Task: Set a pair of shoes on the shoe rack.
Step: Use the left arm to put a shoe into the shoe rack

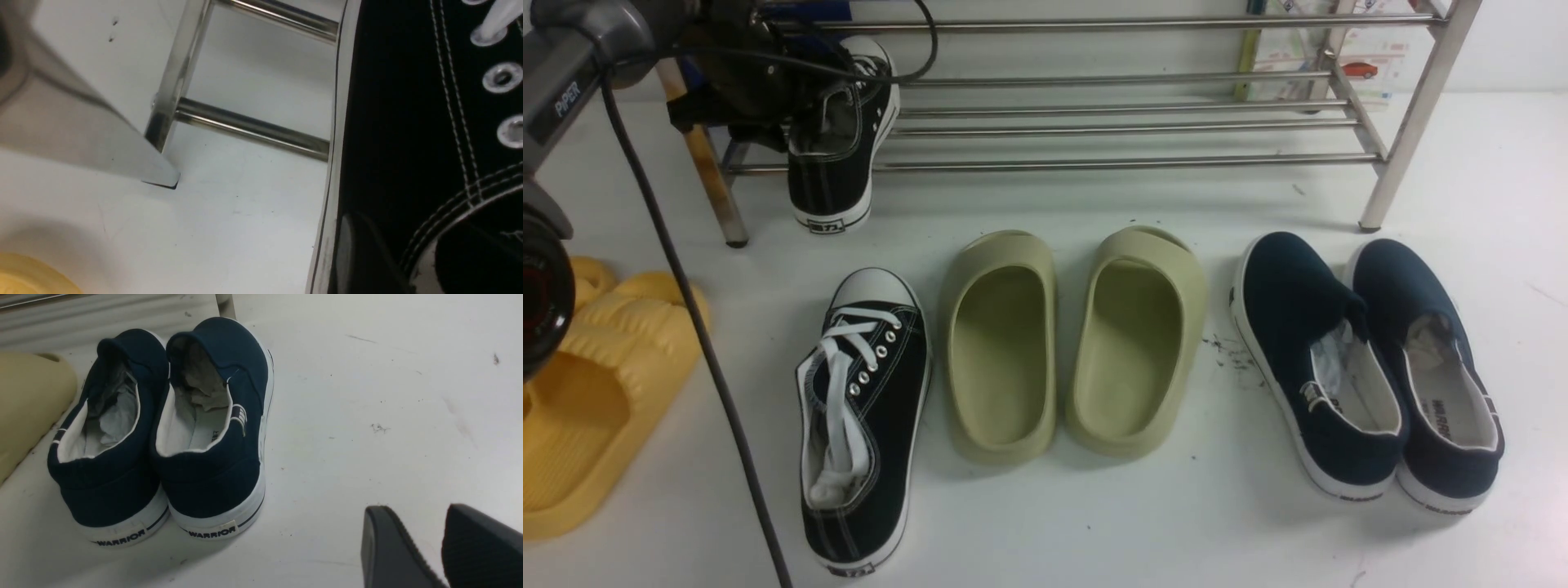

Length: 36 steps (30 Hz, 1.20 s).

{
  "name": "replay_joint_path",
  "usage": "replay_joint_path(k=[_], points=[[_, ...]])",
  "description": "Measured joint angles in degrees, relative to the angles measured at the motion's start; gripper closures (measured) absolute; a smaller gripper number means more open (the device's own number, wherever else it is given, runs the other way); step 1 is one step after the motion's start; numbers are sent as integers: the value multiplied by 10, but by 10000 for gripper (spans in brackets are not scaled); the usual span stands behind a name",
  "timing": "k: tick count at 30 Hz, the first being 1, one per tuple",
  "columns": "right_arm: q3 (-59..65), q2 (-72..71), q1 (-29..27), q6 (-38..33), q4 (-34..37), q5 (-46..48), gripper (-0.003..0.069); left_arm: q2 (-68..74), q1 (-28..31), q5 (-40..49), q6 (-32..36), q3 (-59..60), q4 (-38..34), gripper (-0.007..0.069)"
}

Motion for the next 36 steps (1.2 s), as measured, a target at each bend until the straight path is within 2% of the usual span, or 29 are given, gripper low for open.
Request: replay_joint_path(k=[4, 10, 14, 18, 21, 23, 24, 25, 29, 36], points=[[0, 0, 0, 0, 0, 0, 419, -26, 1, 28, 17, 0, 3, 277], [0, 0, 0, 0, 0, 0, 419, -65, 2, 101, 56, -1, 4, 303], [0, 0, 0, 0, 0, 0, 419, -93, 2, 157, 74, -1, 4, 398], [0, 0, 0, 0, 0, 0, 419, -122, 2, 167, 80, 15, 4, 504], [0, 0, 0, 0, 0, 0, 419, -160, 0, 167, 84, 73, -11, 589], [0, 0, 0, 0, 0, 0, 419, -197, -11, 167, 91, 154, -17, 638], [0, 0, 0, 0, 0, 0, 419, -197, -13, 167, 92, 154, -17, 638], [0, 0, 0, 0, 0, 0, 419, -220, -31, 155, 95, 222, -20, 638], [0, 0, 0, 0, 0, 0, 419, -231, -66, 87, 95, 320, -25, 638], [0, 0, 0, 0, 0, 0, 419, -172, -64, -20, 53, 330, 4, 638]])
